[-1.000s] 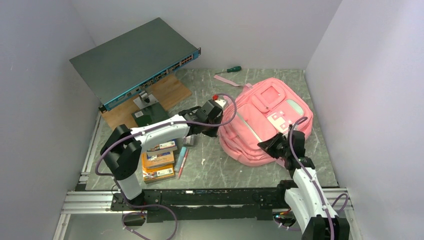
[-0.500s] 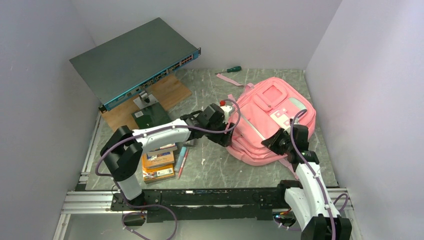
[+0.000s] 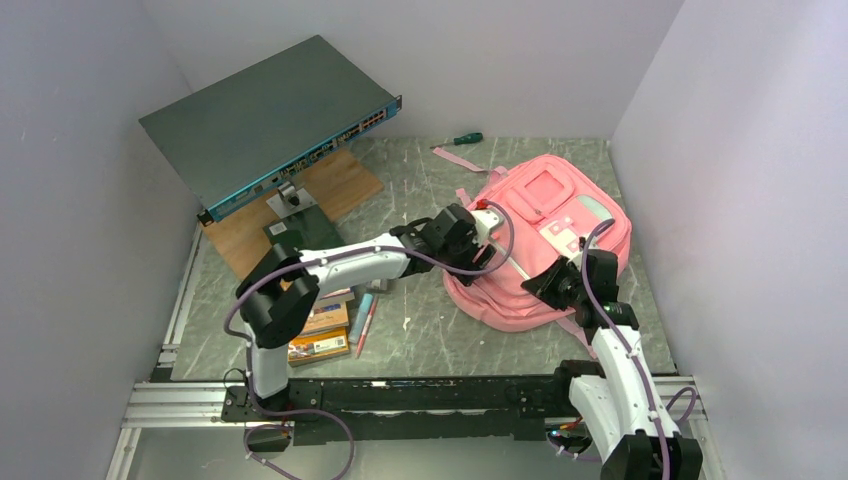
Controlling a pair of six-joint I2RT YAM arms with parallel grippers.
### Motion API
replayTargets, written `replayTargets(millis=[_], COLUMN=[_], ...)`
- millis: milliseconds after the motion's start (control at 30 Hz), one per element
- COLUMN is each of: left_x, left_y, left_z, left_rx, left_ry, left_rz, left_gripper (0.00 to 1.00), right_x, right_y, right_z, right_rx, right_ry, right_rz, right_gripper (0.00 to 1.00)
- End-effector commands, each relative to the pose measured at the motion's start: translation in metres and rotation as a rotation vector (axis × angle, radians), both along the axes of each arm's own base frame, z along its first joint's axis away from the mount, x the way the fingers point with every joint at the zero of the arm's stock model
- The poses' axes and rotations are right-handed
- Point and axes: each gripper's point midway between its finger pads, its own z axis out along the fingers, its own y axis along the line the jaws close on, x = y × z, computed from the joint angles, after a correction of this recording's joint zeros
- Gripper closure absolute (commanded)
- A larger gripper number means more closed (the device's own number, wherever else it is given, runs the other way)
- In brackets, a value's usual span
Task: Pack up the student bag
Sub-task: Unzip the student bag at the center of the board.
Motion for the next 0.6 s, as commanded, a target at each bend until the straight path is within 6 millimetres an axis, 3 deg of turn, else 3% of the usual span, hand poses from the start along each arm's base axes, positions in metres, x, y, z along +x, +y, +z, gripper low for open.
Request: replayTargets(millis=[0, 167, 400, 567], left_x=[0.013, 0.000, -0.005, 0.026], left_y=[-0.018, -0.035, -0.027, 0.004], left_z=[0.009, -0.003, -0.024, -0.028], left_rx=[0.020, 0.029, 0.070, 0.197], left_ry=[-0.075, -0.082, -0.066, -0.133], left_rz=[-0.042, -0.064, -0.017, 0.137], left_gripper=[0.30, 0.41, 0.50, 0.92], right_x=[0.015, 0.016, 0.016, 0.016], right_y=[0.002, 0.002, 0.000, -0.013], right_z=[0.026, 0.028, 0.030, 0.025], right_rx=[-0.010, -0.012, -0.020, -0.064], right_ry=[-0.132, -0.139, -0.145, -0.117], right_rz=[0.037, 0.034, 0.028, -0.049], right_gripper=[1.00, 1.00, 1.00, 1.00])
